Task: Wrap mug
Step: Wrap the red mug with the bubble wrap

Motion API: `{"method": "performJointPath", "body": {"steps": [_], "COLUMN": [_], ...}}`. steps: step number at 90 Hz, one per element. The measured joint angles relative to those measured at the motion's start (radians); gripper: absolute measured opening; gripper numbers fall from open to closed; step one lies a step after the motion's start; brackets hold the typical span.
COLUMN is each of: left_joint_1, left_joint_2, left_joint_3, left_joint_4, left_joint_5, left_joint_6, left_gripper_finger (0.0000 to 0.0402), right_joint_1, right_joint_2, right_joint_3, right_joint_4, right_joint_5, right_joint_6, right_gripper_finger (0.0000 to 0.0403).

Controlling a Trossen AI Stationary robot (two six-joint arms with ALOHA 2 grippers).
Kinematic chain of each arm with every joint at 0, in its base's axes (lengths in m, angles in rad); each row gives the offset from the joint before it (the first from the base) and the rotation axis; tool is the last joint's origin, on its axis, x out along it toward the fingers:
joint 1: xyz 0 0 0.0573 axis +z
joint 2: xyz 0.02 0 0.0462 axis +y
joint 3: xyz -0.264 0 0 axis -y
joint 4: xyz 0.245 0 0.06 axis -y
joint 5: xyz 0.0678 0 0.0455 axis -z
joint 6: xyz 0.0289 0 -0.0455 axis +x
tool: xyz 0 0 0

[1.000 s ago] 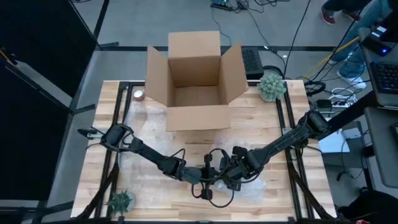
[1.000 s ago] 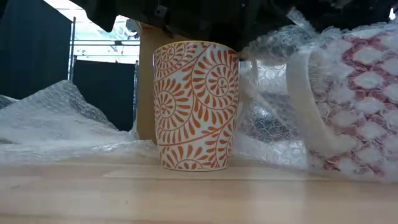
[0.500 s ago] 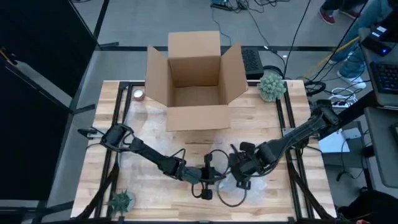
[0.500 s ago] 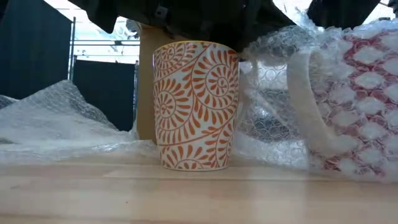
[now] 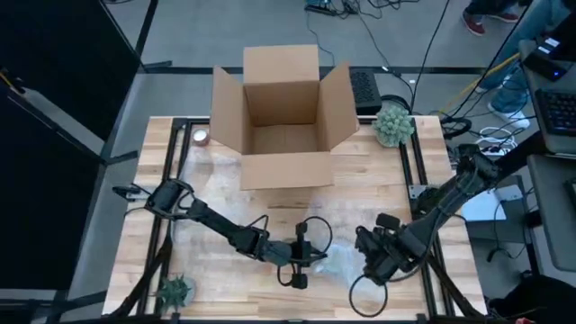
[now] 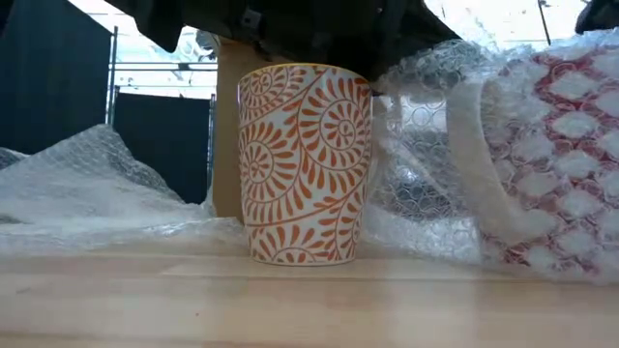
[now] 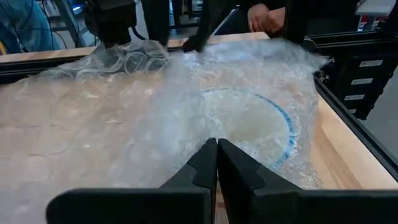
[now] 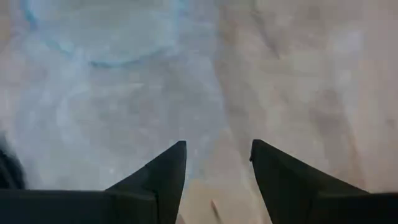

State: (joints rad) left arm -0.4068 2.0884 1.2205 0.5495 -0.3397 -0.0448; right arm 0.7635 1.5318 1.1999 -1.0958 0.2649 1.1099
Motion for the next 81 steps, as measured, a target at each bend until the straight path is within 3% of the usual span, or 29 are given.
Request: {"method": "performJointPath", "body": {"steps": [15, 26, 41, 56, 81], "left_joint_1": [0.000, 0.000, 0.000, 0.000, 0.000], "left_joint_2": [0.001, 0.001, 0.001, 0.001, 0.001], "left_joint_3": [-0.001, -0.001, -0.001, -0.001, -0.001], "left_joint_4": [0.009, 0.009, 0.010, 0.010, 0.011], "left_joint_5": [0.000, 0.000, 0.000, 0.000, 0.000], "left_joint_6": [0.000, 0.000, 0.000, 0.000, 0.006], "left_gripper_finger": [0.0000, 0.0000, 0.0000, 0.0000, 0.0000], "right_joint_1": [-0.012, -0.062, -0.129, -0.177, -0.214], "right_joint_2": [0.000, 0.004, 0.043, 0.117, 0.244], "right_joint_3": [-0.001, -0.001, -0.001, -0.001, 0.002], "right_joint_4": [0.156, 0.201, 0.205, 0.209, 0.267], "right_joint_5": [0.143, 0.165, 0.141, 0.044, 0.004], "right_joint_6": [-0.059, -0.098, -0.109, -0.101, -0.124], "right_gripper_finger": [0.0167, 0.0167, 0.0167, 0.0167, 0.0167]}}
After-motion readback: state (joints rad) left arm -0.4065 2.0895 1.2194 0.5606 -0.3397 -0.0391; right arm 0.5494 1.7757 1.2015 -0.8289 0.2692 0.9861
